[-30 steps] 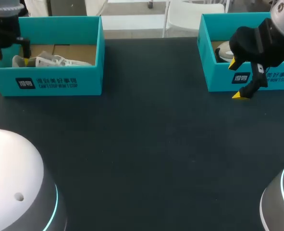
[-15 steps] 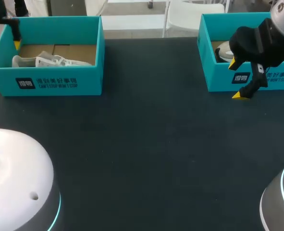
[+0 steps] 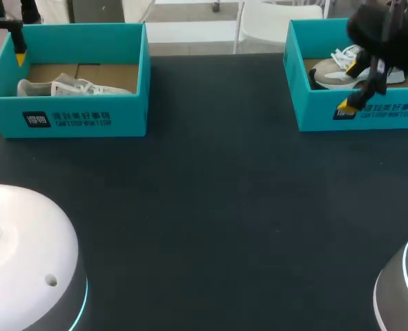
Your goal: Take the shoe out of the shoebox, open the shoe tongue, remove and reinsert the insole, then place the shoe into the shoebox
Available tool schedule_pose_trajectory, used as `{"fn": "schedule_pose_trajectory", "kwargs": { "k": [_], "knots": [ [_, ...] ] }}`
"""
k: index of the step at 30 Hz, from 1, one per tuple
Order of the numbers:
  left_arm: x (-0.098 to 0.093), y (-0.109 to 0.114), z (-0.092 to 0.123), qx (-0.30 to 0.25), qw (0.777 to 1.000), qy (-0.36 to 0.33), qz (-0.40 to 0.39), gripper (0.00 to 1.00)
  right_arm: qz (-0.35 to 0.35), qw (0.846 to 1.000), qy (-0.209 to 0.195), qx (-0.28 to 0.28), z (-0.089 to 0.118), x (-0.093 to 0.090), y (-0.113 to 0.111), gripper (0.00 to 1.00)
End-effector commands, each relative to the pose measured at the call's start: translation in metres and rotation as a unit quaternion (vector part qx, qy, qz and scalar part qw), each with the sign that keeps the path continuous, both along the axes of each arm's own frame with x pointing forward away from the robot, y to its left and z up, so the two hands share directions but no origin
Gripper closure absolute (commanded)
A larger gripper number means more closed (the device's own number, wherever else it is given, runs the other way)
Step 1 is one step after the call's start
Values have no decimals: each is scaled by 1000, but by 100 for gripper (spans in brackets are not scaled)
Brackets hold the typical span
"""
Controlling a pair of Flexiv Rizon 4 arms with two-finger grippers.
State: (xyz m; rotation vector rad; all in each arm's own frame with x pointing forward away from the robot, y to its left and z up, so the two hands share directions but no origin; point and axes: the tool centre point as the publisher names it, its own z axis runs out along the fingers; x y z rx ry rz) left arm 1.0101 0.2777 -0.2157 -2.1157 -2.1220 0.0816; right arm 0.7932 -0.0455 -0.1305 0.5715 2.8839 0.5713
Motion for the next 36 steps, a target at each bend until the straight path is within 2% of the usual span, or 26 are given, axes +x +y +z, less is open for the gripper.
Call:
{"fn": "schedule_pose_trajectory", "kwargs": {
  "k": [1, 2, 3, 24, 25, 26, 32, 35, 36],
  "knots": [
    [-1, 0, 0, 0, 1000, -1, 0, 0, -250, 964, 74, 47, 14, 36, -20, 0],
    [-1, 0, 0, 0, 1000, -1, 0, 0, -289, 953, 85, 41, 17, 38, -27, 0],
    [-1, 0, 0, 0, 1000, -1, 0, 0, -341, 936, 79, 24, 23, 39, -33, 0],
    [-1, 0, 0, 0, 1000, -1, 0, 0, -341, 936, 79, 24, 23, 39, -33, 0],
    [-1, 0, 0, 0, 1000, -1, 0, 0, -361, 931, 52, 18, 19, 46, -36, 0],
    [-1, 0, 0, 0, 1000, -1, 0, 0, -398, 916, 24, 38, 17, 55, -41, 0],
    [-1, 0, 0, 0, 1000, -1, 0, 0, -470, 881, -37, 37, 1, 106, -74, 0],
    [-1, 0, 0, 0, 1000, -1, 0, 0, -481, 875, -59, 19, -4, 130, -96, 0],
    [-1, 0, 0, 0, 1000, -1, 0, 0, -506, 859, -72, 28, -6, 140, -106, 0]
  ]
}}
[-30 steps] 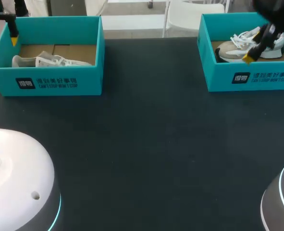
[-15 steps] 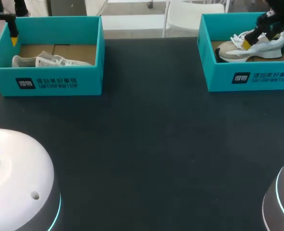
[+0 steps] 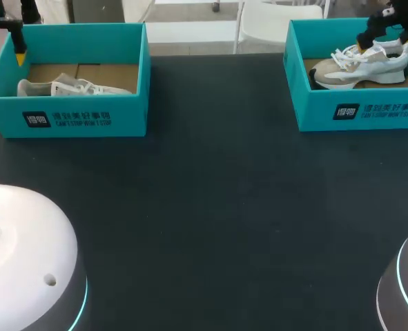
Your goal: Take the shoe out of the shoebox, open the shoe tongue, remove and reinsert the insole, then place the shoe into the shoebox
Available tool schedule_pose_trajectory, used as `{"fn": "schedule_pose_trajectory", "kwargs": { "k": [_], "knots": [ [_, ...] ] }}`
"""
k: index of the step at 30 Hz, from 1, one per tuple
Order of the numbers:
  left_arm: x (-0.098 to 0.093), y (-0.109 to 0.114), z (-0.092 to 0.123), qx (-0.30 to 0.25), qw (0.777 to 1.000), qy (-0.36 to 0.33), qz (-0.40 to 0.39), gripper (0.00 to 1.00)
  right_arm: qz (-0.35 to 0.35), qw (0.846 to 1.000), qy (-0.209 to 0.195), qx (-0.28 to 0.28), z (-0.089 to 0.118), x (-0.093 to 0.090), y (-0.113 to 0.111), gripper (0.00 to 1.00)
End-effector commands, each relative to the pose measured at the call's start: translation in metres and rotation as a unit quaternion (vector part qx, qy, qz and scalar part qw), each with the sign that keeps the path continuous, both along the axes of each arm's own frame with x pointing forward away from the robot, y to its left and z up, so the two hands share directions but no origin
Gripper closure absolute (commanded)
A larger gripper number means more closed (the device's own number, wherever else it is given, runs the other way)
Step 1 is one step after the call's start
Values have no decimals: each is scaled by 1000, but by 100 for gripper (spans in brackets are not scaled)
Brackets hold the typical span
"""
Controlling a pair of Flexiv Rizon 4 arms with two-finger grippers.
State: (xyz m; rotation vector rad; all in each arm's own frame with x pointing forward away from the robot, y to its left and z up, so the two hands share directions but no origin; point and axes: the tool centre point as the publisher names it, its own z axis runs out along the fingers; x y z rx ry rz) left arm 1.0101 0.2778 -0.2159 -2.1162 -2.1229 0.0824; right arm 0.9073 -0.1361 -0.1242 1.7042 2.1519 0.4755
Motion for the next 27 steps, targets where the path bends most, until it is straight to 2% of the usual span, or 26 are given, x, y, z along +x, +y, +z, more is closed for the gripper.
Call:
{"fn": "schedule_pose_trajectory", "kwargs": {
  "k": [1, 6, 9, 14, 27],
  "knots": [
    [-1, 0, 1, 1, 1000, -1, 0, 0, -68, 997, -41, -19, -15, 34, -25, 0],
    [-1, 0, 1, 1, 1000, -1, 0, 0, -93, 995, -41, -8, -28, 70, -62, 0],
    [-1, 0, 1, 1, 1000, -1, 0, 0, -87, 995, -29, -23, -34, 92, -78, 0],
    [-1, 0, 1, 1, 1000, -1, 0, 0, -123, 992, -24, 11, -55, 126, -101, 0],
    [-1, 0, 1, 1, 1000, -1, 0, 0, -135, 990, -28, 9, -58, 130, -105, 0]
  ]
}}
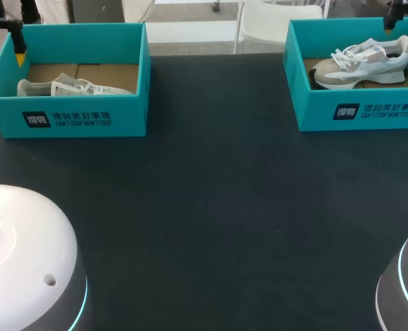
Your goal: Take the shoe out of the shoebox, open the shoe tongue, remove and reinsert the insole, then place the shoe into the shoebox
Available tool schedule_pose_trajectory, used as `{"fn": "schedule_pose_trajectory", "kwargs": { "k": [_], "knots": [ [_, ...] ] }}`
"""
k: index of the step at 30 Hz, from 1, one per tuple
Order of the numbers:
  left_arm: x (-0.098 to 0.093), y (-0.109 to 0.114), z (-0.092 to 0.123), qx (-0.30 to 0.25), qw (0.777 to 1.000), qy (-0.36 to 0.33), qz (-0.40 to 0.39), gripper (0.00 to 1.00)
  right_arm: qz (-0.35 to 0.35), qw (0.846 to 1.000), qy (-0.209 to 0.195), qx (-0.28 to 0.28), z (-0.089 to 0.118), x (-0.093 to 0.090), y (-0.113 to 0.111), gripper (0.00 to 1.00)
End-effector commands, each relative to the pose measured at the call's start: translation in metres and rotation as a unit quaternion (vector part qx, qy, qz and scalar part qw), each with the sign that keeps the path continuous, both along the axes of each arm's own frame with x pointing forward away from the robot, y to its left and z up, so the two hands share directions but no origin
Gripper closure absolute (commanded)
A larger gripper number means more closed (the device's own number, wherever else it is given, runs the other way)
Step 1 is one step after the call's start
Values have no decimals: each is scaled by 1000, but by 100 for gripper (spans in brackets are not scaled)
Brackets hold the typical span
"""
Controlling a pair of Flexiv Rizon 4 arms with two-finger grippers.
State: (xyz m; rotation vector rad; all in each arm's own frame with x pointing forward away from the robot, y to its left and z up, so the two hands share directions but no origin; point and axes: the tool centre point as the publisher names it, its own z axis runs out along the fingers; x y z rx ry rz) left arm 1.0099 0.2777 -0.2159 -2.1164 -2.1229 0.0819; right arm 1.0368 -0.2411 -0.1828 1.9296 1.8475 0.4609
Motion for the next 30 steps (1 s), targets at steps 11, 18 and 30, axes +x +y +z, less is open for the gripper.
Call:
{"fn": "schedule_pose_trajectory", "kwargs": {
  "k": [11, 18, 30],
  "knots": [
    [-1, 0, 1, 1, 1000, -1, 0, 0, -1, 1000, 0, 0, 0, 0, 0, 0],
    [-1, 0, 1, 1, 1000, -1, 0, 0, -1, 1000, 0, 0, 0, 0, 0, 0],
    [-1, 0, 1, 1, 1000, -1, 0, 0, 1, 999, 46, 4, -23, 54, -20, 0]
  ]
}}
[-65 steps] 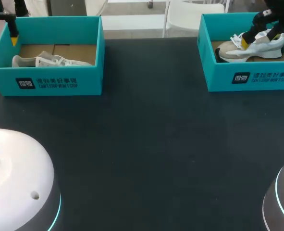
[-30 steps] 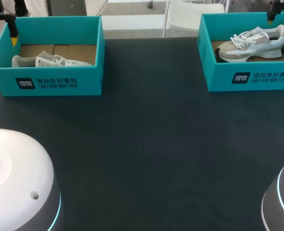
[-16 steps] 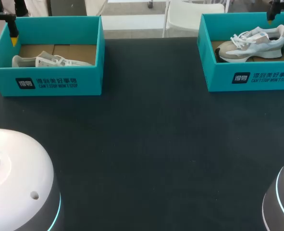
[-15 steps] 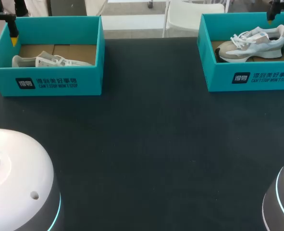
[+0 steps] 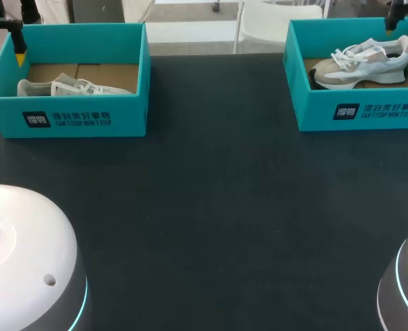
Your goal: Take the shoe out of the shoebox, open the shoe tongue, remove and reinsert the insole, then place the shoe into the shoebox
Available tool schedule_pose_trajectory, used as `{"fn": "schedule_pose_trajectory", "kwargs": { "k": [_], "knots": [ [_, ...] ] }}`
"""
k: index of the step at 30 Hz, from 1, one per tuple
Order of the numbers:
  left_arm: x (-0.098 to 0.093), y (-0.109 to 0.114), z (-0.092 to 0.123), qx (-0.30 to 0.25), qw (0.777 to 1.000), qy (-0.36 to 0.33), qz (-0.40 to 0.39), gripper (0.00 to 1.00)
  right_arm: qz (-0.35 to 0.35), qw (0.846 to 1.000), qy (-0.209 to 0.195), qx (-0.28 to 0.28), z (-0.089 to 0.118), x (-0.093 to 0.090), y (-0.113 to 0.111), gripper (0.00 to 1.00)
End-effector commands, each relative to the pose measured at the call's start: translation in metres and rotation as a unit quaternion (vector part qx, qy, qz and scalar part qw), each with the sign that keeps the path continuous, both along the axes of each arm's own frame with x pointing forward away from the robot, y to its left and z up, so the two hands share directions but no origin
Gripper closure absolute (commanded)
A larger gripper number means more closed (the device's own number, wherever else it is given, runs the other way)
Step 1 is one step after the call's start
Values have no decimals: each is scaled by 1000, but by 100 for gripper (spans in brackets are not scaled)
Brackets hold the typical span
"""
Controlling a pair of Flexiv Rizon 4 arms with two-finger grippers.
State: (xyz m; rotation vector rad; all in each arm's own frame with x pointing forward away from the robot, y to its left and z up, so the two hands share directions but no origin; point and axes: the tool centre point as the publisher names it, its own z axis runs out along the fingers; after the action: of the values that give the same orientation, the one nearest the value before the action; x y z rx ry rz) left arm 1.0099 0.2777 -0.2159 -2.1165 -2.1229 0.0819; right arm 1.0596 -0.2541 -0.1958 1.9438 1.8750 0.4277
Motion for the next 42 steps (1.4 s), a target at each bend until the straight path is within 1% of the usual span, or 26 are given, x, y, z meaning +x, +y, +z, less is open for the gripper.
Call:
{"fn": "schedule_pose_trajectory", "kwargs": {
  "k": [1, 4, 6, 9, 13, 14, 15, 16, 18, 19, 20, 25, 26, 28, 29, 30, 31, 34, 35, 37, 38, 42],
  "knots": [
    [-1, 0, 1, 1, 1000, -1, 0, 0, 2, 999, 32, 3, -12, 35, -9, 0],
    [-1, 0, 1, 1, 1000, -1, 0, 0, 4, 999, 42, -3, -21, 45, -18, 0],
    [-1, 0, 1, 1, 1000, -1, 0, 0, 1, 999, 49, 4, -26, 51, -23, 0],
    [-1, 0, 1, 1, 1000, -1, 0, 0, 3, 998, 69, -10, -37, 60, -33, 0],
    [-1, 0, 1, 1, 1000, -1, 0, 0, -7, 996, 92, -13, -49, 69, -43, 1],
    [-1, 0, 1, 1, 1000, -1, 0, 0, -12, 995, 96, -10, -53, 71, -45, 11],
    [-1, 0, 1, 1, 1000, -1, 0, 0, -16, 995, 99, -5, -56, 73, -47, 15],
    [-1, 0, 1, 1, 1000, -1, 0, 0, -20, 994, 105, -2, -59, 75, -49, 17],
    [-1, 0, 1, 1, 1000, -1, 0, 0, -26, 993, 115, 3, -65, 77, -50, 17],
    [-1, 0, 1, 1, 1000, -1, 0, 0, -26, 992, 122, 10, -69, 78, -50, 22],
    [-1, 0, 1, 1, 1000, -1, 0, 0, -28, 991, 129, 9, -72, 80, -51, 18],
    [-1, 0, 1, 1, 1000, -1, 0, 0, -34, 989, 142, 17, -82, 85, -51, 16],
    [-1, 0, 1, 1, 1000, -1, 0, 0, -34, 989, 144, 18, -84, 85, -52, 20],
    [-1, 0, 1, 1, 1000, -1, 0, 0, -35, 988, 149, 18, -85, 86, -52, 22],
    [-1, 0, 1, 1, 1000, -1, 0, 0, -35, 988, 151, 19, -86, 86, -52, 39],
    [-1, 0, 1, 1, 1000, -1, 0, 0, -35, 987, 154, 19, -87, 87, -53, 50],
    [-1, 0, 1, 1, 1000, -1, 0, 0, -35, 987, 155, 18, -88, 87, -53, 51],
    [-1, 0, 1, 1, 1000, -1, 0, 0, -37, 986, 158, 20, -89, 88, -55, 50],
    [-1, 0, 1, 1, 1000, -1, 0, 0, -38, 986, 161, 20, -91, 88, -56, 47],
    [-1, 0, 1, 1, 1000, -1, 0, 0, -40, 985, 166, 25, -94, 88, -58, 45],
    [-1, 0, 1, 1, 1000, -1, 0, 0, -41, 985, 167, 27, -95, 89, -58, 46],
    [-1, 0, 1, 1, 1000, -1, 0, 0, -40, 984, 171, 19, -101, 96, -61, 45]
  ]
}}
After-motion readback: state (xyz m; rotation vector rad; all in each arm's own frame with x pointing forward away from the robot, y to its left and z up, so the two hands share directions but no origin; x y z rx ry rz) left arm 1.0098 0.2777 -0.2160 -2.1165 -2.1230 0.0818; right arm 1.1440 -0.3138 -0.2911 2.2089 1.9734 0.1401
